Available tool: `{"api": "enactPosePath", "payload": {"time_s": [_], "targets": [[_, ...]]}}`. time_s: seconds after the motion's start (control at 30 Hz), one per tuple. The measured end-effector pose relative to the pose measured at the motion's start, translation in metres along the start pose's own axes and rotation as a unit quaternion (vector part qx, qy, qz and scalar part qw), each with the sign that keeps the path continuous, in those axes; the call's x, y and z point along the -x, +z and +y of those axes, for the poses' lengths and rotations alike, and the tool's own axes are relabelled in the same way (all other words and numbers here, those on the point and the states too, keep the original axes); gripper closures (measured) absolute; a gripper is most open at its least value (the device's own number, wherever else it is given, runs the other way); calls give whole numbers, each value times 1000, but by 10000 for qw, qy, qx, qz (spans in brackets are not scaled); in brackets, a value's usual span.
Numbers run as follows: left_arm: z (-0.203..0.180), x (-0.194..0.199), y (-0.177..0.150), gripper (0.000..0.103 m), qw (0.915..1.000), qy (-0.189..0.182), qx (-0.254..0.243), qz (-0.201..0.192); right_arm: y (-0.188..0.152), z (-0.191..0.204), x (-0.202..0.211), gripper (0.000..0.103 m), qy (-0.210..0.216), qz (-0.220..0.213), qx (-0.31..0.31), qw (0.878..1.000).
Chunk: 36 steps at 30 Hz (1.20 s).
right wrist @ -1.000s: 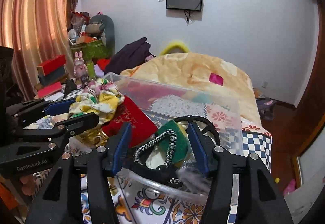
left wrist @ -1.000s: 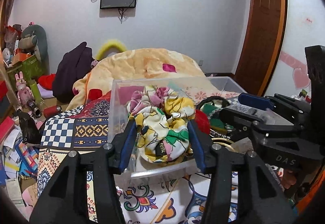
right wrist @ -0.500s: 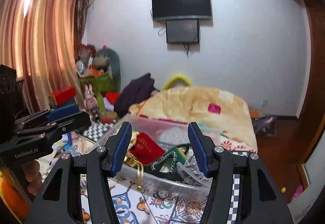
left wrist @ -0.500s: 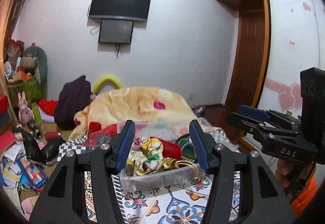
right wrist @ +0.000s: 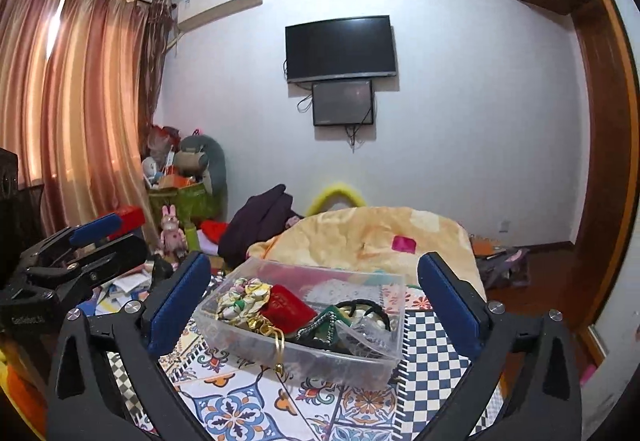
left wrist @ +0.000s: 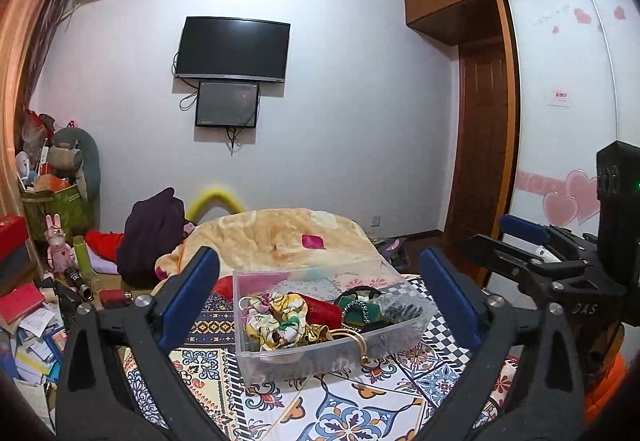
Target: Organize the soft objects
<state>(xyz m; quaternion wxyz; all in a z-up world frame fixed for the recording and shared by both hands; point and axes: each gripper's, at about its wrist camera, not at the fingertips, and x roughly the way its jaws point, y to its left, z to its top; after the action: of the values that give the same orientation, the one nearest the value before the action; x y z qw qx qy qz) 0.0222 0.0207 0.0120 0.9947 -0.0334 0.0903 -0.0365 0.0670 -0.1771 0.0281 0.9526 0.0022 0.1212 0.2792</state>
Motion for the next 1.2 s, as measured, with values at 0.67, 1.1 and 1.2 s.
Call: {"api": "enactPosePath", "payload": {"time_s": [0.67, 1.1, 1.2], "targets": [[-1, -1, -4, 0, 9999, 25, 17, 99, -7, 11, 14, 0, -46, -153, 202, 9997], [-2, 0, -5, 0, 9999, 14, 24, 117, -8, 10, 16, 0, -49, -147, 149, 9998], [-2, 0, -5, 0, 9999, 10, 27, 117, -8, 9, 16, 0, -36, -143, 137, 9998]]}}
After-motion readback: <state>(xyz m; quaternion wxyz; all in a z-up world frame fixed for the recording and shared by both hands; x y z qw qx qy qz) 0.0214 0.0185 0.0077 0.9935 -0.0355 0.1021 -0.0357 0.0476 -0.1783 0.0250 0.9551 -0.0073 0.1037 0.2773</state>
